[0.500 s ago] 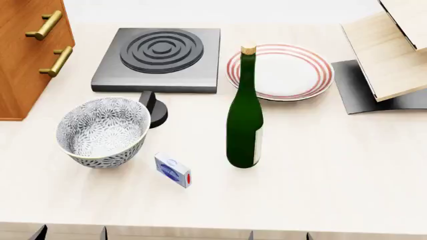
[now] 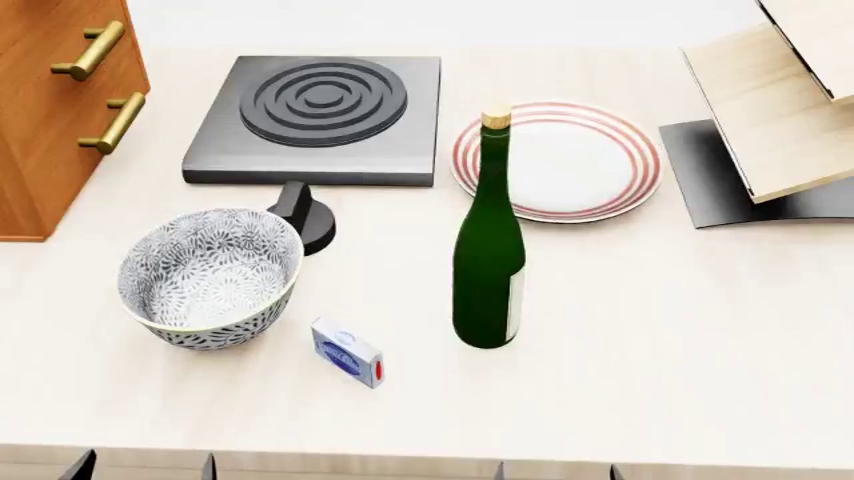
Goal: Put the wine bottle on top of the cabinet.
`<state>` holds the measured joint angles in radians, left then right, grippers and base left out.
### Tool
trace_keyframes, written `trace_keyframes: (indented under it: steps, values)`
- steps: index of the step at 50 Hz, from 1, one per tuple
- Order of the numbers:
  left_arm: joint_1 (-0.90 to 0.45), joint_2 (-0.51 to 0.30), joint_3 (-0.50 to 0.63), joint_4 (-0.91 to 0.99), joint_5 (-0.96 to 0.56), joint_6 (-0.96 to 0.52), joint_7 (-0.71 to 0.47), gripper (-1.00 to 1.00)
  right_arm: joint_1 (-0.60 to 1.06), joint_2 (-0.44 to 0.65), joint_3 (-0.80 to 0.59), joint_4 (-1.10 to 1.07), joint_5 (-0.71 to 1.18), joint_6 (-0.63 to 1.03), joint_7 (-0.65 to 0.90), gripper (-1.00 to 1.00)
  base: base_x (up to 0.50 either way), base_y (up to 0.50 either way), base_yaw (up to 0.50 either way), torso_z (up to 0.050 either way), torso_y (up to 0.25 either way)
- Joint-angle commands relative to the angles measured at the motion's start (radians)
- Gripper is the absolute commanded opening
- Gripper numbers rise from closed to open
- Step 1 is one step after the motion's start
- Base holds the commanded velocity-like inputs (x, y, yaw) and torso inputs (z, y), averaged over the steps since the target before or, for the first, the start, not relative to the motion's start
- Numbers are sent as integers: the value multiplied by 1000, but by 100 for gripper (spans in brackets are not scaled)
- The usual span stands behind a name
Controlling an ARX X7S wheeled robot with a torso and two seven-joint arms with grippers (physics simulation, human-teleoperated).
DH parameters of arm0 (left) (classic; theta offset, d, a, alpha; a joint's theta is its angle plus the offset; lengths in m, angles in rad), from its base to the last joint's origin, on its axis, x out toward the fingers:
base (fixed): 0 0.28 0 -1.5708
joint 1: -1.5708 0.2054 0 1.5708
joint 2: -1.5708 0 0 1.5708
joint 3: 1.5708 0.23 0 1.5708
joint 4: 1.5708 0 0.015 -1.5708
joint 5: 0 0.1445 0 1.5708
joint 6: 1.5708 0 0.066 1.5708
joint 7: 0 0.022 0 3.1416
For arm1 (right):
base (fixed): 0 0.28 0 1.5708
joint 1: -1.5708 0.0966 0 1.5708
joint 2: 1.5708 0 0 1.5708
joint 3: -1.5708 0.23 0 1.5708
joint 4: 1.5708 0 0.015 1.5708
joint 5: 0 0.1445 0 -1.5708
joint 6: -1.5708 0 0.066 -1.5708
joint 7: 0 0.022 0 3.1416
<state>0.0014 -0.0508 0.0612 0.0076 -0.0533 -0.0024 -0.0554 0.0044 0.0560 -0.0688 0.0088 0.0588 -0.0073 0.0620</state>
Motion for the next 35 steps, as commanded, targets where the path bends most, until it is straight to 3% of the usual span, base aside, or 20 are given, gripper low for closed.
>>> trace_keyframes:
  steps: [1, 12, 35]
  values:
    - [1, -19, 23, 1, -25, 6, -17, 100, -3, 18, -18, -8, 20, 1, 24, 100, 0, 0, 0, 0, 0]
    - [37, -43, 53, 103, 3, 1, -47, 100, -37, 32, -34, -121, 21, 32, 56, 100, 0, 0, 0, 0, 0]
    - [60, -93, 87, 662, 24, -298, -97, 100, -30, 73, -76, -551, 43, 253, 97, 100, 0, 0, 0, 0, 0]
